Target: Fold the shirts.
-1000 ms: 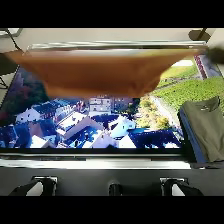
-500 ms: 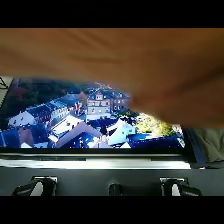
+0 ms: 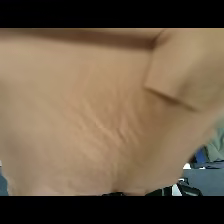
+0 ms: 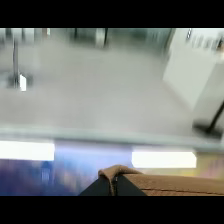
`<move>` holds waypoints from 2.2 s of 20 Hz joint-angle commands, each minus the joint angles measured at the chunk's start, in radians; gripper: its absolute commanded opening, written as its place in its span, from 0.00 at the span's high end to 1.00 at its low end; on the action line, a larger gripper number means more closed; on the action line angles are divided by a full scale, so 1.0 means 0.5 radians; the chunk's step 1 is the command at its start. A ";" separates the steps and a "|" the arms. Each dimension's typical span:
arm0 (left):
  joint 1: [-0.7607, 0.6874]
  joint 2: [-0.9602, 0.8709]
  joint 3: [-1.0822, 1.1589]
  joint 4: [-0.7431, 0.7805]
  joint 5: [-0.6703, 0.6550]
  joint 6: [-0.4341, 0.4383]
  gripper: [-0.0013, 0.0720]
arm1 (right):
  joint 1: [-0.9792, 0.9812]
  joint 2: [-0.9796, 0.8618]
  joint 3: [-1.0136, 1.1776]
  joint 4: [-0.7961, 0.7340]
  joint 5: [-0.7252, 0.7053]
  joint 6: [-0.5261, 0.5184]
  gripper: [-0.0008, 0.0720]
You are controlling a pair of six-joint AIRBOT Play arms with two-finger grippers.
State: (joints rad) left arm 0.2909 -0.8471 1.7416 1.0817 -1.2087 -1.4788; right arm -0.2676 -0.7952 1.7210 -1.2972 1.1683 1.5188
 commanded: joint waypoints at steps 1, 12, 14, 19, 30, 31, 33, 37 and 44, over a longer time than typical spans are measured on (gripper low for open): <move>-0.018 -0.317 -0.517 0.039 -0.352 0.117 0.94 | 0.133 -0.435 -0.194 0.002 0.694 0.123 0.94; -0.070 -1.669 -0.649 -0.449 0.462 0.236 0.94 | 0.469 -1.694 -0.598 0.310 -1.085 0.420 0.94; -0.071 -1.810 -0.503 -0.506 0.462 0.236 0.94 | 0.468 -1.695 -0.591 0.319 -1.283 0.418 0.94; 0.002 -1.845 -0.280 -0.503 0.194 0.363 0.94 | 0.324 -1.589 -0.429 0.304 -0.719 0.140 0.94; 0.047 -1.845 -0.592 -0.014 -0.915 0.295 0.94 | 0.316 -1.461 -0.898 -0.020 0.275 0.151 0.94; 0.047 -1.837 -0.598 -0.014 -0.941 0.294 0.94 | 0.316 -1.461 -0.898 -0.010 0.287 0.150 0.94; 0.047 -1.818 -0.597 -0.014 -1.003 0.288 0.94 | 0.316 -1.459 -0.898 -0.029 0.383 0.150 0.94; 0.077 -1.791 -0.594 0.046 -1.061 0.288 0.94 | 0.316 -1.453 -0.889 -0.162 0.352 0.150 0.94; 0.042 -1.791 -0.726 0.036 -0.851 0.264 0.57 | 0.316 -1.461 -0.931 -0.095 0.417 0.277 0.79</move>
State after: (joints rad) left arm 0.3168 -1.7451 1.3930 1.1088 -1.6558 -1.3354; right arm -0.1101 -1.5253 1.2613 -1.3689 1.3743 1.6230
